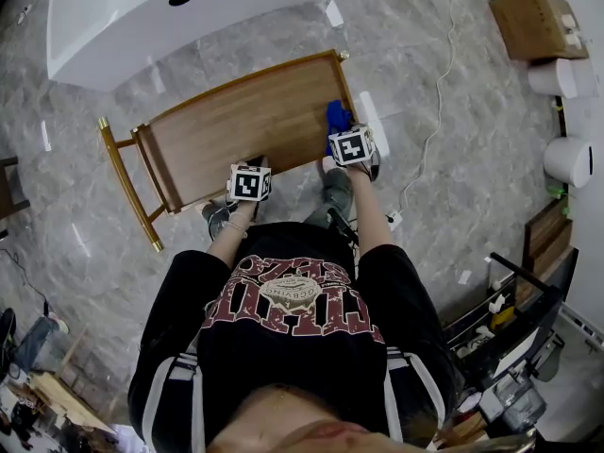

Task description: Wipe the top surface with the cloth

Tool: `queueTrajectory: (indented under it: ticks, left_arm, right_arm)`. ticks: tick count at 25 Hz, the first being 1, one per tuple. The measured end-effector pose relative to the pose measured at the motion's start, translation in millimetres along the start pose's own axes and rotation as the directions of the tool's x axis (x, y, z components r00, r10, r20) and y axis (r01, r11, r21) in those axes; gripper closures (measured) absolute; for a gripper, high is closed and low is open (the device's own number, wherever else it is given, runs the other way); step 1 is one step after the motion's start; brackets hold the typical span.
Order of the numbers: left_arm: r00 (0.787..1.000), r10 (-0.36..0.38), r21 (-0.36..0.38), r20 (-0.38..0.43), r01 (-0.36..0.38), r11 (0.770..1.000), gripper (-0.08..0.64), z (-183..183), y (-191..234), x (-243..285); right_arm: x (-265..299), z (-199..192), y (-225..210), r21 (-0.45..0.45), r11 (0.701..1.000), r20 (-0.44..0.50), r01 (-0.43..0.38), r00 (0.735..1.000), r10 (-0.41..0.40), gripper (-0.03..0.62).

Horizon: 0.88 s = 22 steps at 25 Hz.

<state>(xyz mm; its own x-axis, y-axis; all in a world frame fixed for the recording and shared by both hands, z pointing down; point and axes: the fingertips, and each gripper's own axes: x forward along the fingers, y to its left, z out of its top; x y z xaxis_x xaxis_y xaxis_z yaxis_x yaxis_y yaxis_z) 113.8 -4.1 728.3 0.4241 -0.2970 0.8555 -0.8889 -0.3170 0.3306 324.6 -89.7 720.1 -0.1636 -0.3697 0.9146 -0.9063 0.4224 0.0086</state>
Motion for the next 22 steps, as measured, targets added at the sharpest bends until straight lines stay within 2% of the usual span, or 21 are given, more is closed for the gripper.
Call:
queueTrajectory:
  ticks: [2, 7, 10, 13, 22]
  left_arm:
    - [1.000, -0.001, -0.001, 0.001, 0.001, 1.000, 0.512, 1, 1, 1]
    - [1.000, -0.002, -0.001, 0.003, 0.002, 1.000, 0.512, 3, 0, 1]
    - [1.000, -0.005, -0.005, 0.002, 0.005, 1.000, 0.512, 4, 1, 1]
    - [1.000, -0.006, -0.007, 0.002, 0.006, 1.000, 0.512, 3, 3, 1]
    - [1.000, -0.009, -0.019, 0.004, 0.009, 1.000, 0.512, -1, -6, 0]
  right_arm:
    - [-1, -4, -6, -0.008, 1.000, -0.025, 0.028, 0.999, -0.028, 0.503]
    - [-5, 0, -12, -0.045, 0.998, -0.035, 0.041, 0.999, -0.042, 0.503]
    - [-5, -4, -17, -0.082, 0.993, -0.077, 0.085, 0.993, -0.091, 0.503]
    - [-5, -3, -20, -0.116, 0.986, -0.082, 0.123, 0.988, -0.133, 0.503]
    - [-14, -9, -25, -0.035, 0.990, -0.062, 0.133, 0.989, -0.135, 0.503]
